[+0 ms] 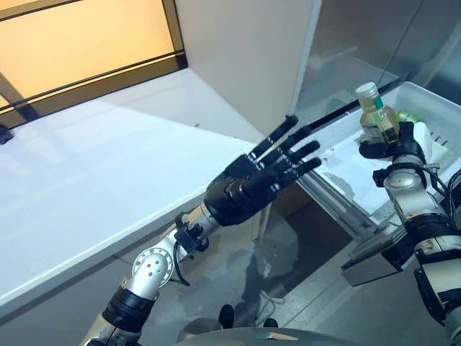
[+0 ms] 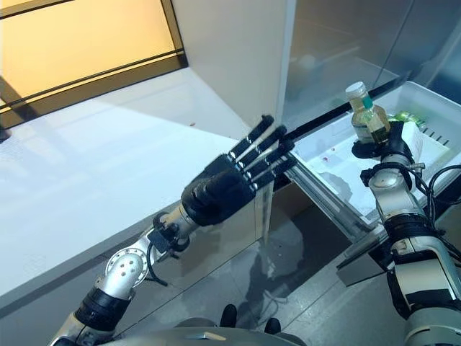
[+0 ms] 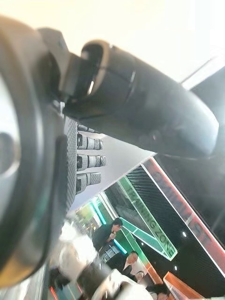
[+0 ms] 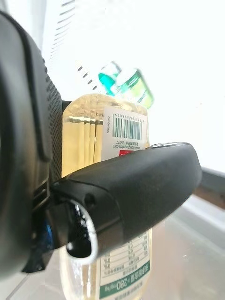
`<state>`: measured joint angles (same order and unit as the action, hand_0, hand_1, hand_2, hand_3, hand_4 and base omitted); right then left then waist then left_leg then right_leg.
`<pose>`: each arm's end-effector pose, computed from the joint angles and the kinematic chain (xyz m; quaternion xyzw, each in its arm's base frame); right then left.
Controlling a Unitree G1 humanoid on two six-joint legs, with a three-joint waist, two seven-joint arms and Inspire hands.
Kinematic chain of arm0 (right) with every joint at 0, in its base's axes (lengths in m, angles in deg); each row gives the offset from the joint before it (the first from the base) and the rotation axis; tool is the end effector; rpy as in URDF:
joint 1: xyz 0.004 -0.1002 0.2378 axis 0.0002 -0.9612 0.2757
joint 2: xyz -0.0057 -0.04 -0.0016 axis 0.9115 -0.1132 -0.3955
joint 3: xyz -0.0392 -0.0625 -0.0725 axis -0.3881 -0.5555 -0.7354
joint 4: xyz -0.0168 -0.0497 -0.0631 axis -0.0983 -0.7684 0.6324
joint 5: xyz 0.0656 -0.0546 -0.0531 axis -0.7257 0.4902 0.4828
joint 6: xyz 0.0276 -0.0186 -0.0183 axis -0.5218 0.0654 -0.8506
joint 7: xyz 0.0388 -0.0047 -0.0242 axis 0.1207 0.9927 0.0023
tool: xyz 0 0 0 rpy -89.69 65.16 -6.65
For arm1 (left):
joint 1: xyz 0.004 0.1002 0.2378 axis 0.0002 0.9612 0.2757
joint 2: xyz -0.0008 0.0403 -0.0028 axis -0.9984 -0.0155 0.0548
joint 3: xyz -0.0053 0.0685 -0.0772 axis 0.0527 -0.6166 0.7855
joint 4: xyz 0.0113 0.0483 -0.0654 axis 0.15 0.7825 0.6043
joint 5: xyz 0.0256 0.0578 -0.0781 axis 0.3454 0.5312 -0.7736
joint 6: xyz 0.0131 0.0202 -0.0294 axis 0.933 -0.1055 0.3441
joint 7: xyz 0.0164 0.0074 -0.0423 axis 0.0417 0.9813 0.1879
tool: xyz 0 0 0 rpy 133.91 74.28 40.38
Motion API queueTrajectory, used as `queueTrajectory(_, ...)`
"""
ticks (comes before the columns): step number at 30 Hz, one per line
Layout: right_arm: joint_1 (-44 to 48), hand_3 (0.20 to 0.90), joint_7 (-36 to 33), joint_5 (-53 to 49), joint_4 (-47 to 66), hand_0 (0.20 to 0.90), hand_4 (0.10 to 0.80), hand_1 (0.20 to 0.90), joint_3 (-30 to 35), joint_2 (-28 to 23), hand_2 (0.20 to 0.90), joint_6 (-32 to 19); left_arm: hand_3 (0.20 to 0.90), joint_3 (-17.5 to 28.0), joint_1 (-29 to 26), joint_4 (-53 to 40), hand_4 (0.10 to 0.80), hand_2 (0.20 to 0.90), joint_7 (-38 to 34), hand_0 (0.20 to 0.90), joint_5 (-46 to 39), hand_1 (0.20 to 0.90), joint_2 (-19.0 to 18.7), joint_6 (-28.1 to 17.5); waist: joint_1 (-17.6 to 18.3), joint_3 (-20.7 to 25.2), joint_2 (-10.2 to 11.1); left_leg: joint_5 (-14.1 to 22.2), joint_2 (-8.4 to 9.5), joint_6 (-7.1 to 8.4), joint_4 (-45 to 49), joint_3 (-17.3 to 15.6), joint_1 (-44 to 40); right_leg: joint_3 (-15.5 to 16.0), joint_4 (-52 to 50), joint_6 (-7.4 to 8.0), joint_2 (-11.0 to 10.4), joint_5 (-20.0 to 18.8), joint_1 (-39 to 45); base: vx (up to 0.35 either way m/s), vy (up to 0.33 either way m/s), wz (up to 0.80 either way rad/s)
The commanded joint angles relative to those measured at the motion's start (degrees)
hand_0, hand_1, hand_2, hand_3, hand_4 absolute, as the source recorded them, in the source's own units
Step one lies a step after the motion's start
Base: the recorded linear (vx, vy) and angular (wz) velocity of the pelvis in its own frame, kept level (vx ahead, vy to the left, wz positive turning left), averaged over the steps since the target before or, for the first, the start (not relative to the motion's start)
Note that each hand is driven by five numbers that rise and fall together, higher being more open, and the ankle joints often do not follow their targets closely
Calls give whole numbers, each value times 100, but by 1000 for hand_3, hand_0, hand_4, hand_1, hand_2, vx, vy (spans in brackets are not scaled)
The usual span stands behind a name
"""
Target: Put drinks into fridge and close the fridge
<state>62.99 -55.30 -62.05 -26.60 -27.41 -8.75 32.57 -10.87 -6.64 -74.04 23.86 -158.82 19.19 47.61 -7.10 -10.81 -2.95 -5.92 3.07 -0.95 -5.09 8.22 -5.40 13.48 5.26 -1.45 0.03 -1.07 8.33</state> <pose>0.2986 -0.3138 0.1259 -0.3588 0.0847 -0.2991 0.8801 0.1950 0.1256 0.0598 -0.5340 0.0917 -0.4943 0.6797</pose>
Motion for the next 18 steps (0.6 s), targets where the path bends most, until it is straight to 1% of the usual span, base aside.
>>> queueTrajectory(1, 1681, 200, -137, -29, 318, 300, 100, 300, -470, -942, 300, -805, 900, -293, 334, -100, 800, 900, 287, 900, -142, 900, -60, 368, -163, 527, 390, 551, -157, 191, 215, -511, -94, -53, -97, 171, -99, 23, 66, 14, -3, 9)
queueTrajectory(2, 1698, 200, -87, -35, 264, 300, 100, 300, -517, -947, 300, -781, 900, -310, 421, 18, 800, 900, 165, 900, -28, 900, -91, 445, -167, 515, 369, 540, -164, 195, 220, -504, -85, -48, -101, 167, -101, 27, 64, 26, 3, 7)
queueTrajectory(3, 1686, 200, -9, -5, 225, 300, 100, 300, -529, -965, 300, -746, 900, -291, 578, 273, 800, 900, 317, 900, 400, 900, -113, 560, -170, 498, 338, 541, -165, 201, 221, -495, -89, -42, -117, 164, -108, 46, 65, 48, 15, 3)
queueTrajectory(5, 1659, 200, 171, -11, 136, 300, 100, 300, -557, -1017, 300, -638, 900, -318, 820, 780, 800, 900, 369, 900, 1130, 900, -213, 543, -175, 475, 284, 532, -168, 209, 223, -486, -102, -40, -140, 160, -116, 63, 73, 68, 26, 2)
queueTrajectory(6, 1648, 200, 247, 19, 67, 300, 100, 300, -573, -1009, 300, -576, 900, -353, 901, 1025, 800, 900, 418, 900, 1653, 900, -261, 412, -176, 472, 262, 536, -168, 217, 235, -485, -101, -40, -159, 162, -123, 78, 70, 68, 23, 6)
queueTrajectory(8, 1625, 200, 470, 58, -88, 300, 100, 300, -603, -1041, 300, -471, 900, -486, 1047, 1764, 800, 900, 480, 900, 2497, 900, -472, -68, -168, 455, 205, 524, -175, 231, 251, -492, -91, -41, -182, 165, -137, 98, 63, 76, 20, 10)
queueTrajectory(9, 1624, 200, 560, 121, -200, 300, 100, 300, -590, -1035, 300, -462, 900, -546, 1122, 2120, 800, 900, 453, 900, 2988, 900, -496, -404, -164, 441, 174, 524, -175, 237, 271, -497, -74, -52, -201, 163, -143, 113, 48, 71, 22, 8)
queueTrajectory(11, 1638, 200, 760, 215, -394, 300, 100, 300, -622, -1060, 300, -436, 900, -640, 1186, 2719, 800, 900, 64, 900, 3510, 900, -635, -970, -160, 382, 117, 518, -169, 251, 337, -479, -1, -76, -259, 166, -163, 140, -16, 19, 8, 2)
queueTrajectory(12, 1644, 200, 785, 225, -426, 300, 100, 300, -627, -1063, 300, -438, 900, -643, 1181, 2779, 800, 900, -10, 900, 3614, 900, -641, -1031, -161, 376, 111, 520, -168, 250, 349, -476, 15, -79, -274, 163, -165, 148, -32, 0, 0, 0)
queueTrajectory(13, 1677, 200, 866, 236, -533, 300, 100, 300, -655, -1076, 300, -432, 900, -652, 1166, 3013, 800, 900, -226, 900, 3795, 900, -669, -1186, -162, 347, 97, 514, -166, 250, 377, -467, 55, -87, -308, 158, -170, 159, -72, 13, -30, 6)
queueTrajectory(14, 1702, 200, 981, 301, -682, 300, 100, 300, -665, -1069, 300, -412, 900, -629, 1134, 3349, 800, 900, -682, 900, 3991, 900, -661, -1413, -170, 289, 79, 505, -159, 256, 431, -440, 128, -98, -364, 154, -177, 171, -137, 15, -61, 10)
queueTrajectory(15, 1740, 200, 1096, 349, -805, 300, 100, 300, -675, -1064, 300, -360, 900, -597, 1079, 3675, 800, 900, -977, 900, 4252, 900, -647, -1642, -175, 239, 73, 507, -157, 259, 496, -418, 203, -104, -431, 143, -190, 188, -207, -31, -93, 10)
queueTrajectory(16, 1801, 200, 1129, 351, -963, 300, 100, 300, -709, -1039, 300, -390, 900, -514, 1001, 4034, 800, 900, -999, 900, 4525, 900, -601, -1920, -189, 156, 75, 507, -148, 260, 554, -384, 300, -109, -498, 134, -199, 206, -301, -79, -114, 5)
queueTrajectory(18, 1948, 200, 1294, 367, -1109, 300, 100, 300, -789, -1027, 300, -275, 900, -507, 817, 4493, 800, 900, -1207, 900, 5287, 900, -583, -2244, -191, -29, 68, 490, -140, 258, 634, -332, 488, -102, -611, 112, -207, 224, -495, -153, -122, -2)
